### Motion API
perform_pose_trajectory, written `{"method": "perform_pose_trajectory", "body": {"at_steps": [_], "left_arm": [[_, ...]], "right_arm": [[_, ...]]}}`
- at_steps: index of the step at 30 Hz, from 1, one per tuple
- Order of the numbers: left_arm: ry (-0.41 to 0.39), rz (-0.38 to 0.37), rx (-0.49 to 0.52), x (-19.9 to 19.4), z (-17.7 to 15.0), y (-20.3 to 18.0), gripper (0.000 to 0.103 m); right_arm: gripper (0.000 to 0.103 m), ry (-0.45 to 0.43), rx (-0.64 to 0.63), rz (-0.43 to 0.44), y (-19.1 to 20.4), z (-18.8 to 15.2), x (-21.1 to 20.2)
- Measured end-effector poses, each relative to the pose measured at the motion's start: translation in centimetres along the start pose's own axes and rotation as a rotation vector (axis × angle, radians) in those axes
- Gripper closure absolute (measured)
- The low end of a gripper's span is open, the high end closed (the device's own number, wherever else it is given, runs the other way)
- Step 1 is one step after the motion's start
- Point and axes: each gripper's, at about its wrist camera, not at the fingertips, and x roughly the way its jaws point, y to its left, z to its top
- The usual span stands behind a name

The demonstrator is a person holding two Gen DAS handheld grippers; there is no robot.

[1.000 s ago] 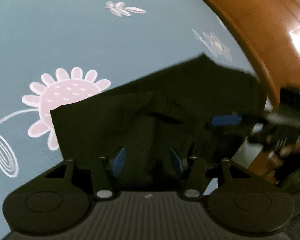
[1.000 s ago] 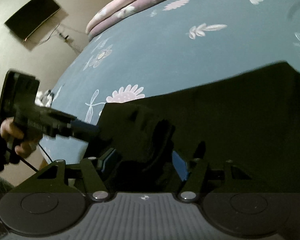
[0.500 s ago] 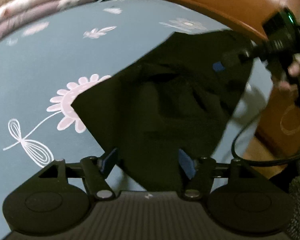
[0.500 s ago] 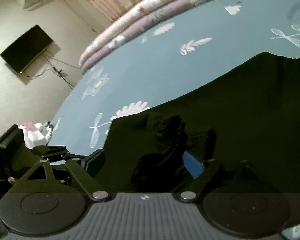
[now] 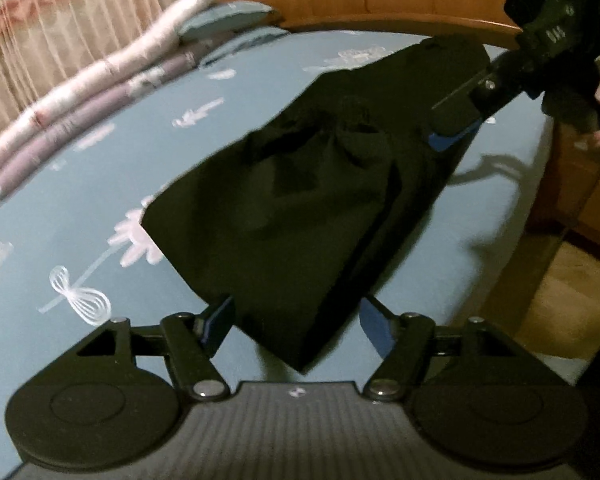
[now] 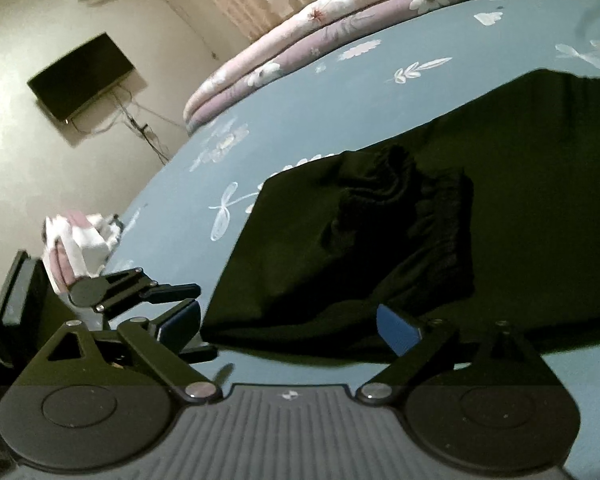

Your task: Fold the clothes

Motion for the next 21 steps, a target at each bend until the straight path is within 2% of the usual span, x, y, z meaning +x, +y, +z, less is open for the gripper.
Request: {"method": "perform_pose_trajectory", "body": {"at_steps": [4,7,11,16,21], "left_arm": [[-0.005,0.12,0.032,0.7,-0.2,-1.2,0.033],[0.003,0.155,0.035,1.2,-0.4,-2.0,0.033],[-0.024,0.242,0.144,1.3,-0.1,-3.7,0.032],[-0.055,0.274,0.267,1.4,0.7,-5.0,0.032],[-0.06,0.291,0.294,2.7,1.8,-5.2,0.028]], "right_arm": [[0.005,-0.031,0.0,0.015,-0.1,-0.4,-0.5],[0.005,-0.037,-0.002,0.014,0.0,-0.9,-0.4],[0.005,-0.05,0.019,0.013,-0.2,-1.4,-0.8],[0.005,-0.074,0.032,0.002,-0.4,-1.7,-1.3],[0.004,-0.093,0.053,-0.001,-0.9,-1.9,-1.9]]}}
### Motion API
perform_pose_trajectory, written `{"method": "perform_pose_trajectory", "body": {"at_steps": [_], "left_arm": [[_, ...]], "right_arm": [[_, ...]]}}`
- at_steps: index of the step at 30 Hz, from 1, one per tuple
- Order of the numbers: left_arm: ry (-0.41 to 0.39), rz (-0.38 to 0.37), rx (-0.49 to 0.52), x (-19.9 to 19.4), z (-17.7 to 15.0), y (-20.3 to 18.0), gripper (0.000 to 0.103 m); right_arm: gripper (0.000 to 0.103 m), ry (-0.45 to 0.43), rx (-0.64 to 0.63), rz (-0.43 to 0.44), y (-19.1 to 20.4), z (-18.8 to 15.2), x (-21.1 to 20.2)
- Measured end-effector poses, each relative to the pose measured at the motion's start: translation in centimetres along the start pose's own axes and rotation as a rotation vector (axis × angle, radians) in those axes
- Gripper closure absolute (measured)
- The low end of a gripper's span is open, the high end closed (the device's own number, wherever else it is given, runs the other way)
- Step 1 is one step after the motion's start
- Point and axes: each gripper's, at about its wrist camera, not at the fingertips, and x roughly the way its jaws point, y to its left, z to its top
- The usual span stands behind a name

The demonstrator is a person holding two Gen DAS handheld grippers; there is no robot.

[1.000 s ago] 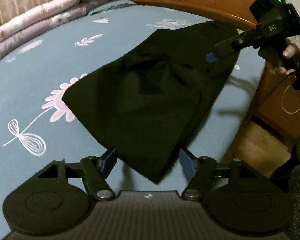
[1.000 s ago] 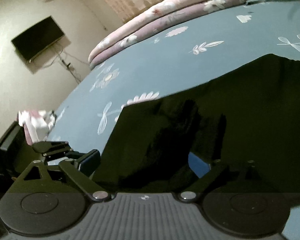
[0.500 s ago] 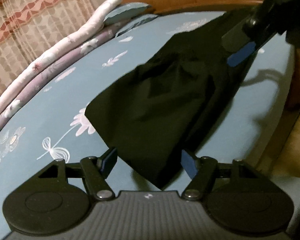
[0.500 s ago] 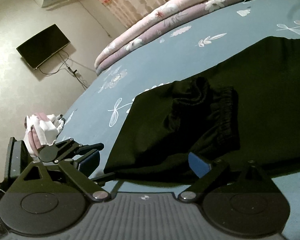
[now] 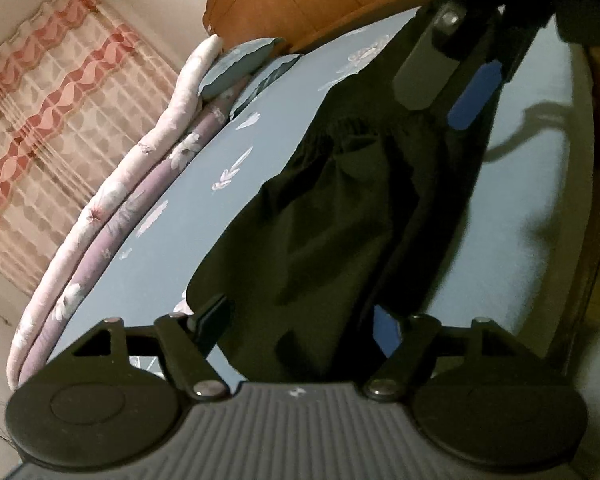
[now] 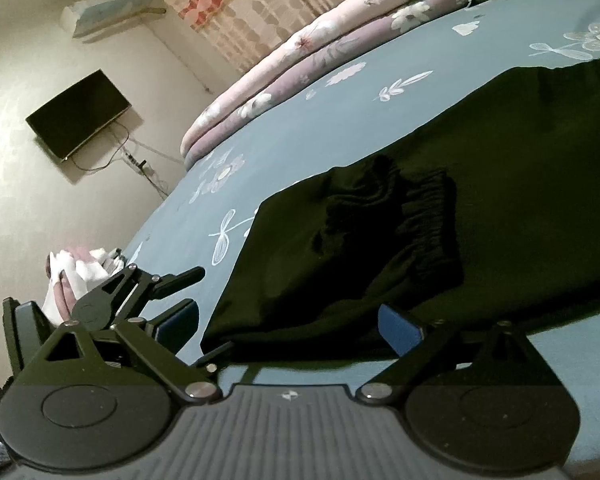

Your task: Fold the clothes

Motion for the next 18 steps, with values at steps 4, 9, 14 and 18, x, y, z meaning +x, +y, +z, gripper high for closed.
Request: {"method": "perform_pose_trajectory", "body": {"at_steps": [4,9,14,18], "left_arm": [[0.02,0.015,0.025,1.0,0.0,-0.2,0.027],[0.08,0.073,0.02,1.0,-1.3,0.4,0.026],[0.095,0.138,0.013,1.4,-1.1,-0.2,0.025],[0.115,0.207,0.057,2.4,-0.2,-1.1,0.025]], "right_arm": [[0.004,-0.004,0.017,-0.002,-0.5,-0.3,-0.3],[0.003,-0.013,0.025,0.006,-0.9,-0.3,-0.7],[0.003,-0.02,0.016,0.021,-0.9,-0.2,-0.9],[0.003,-0.024,0.004,0.029,-0.5,-0.2,-1.0]]}}
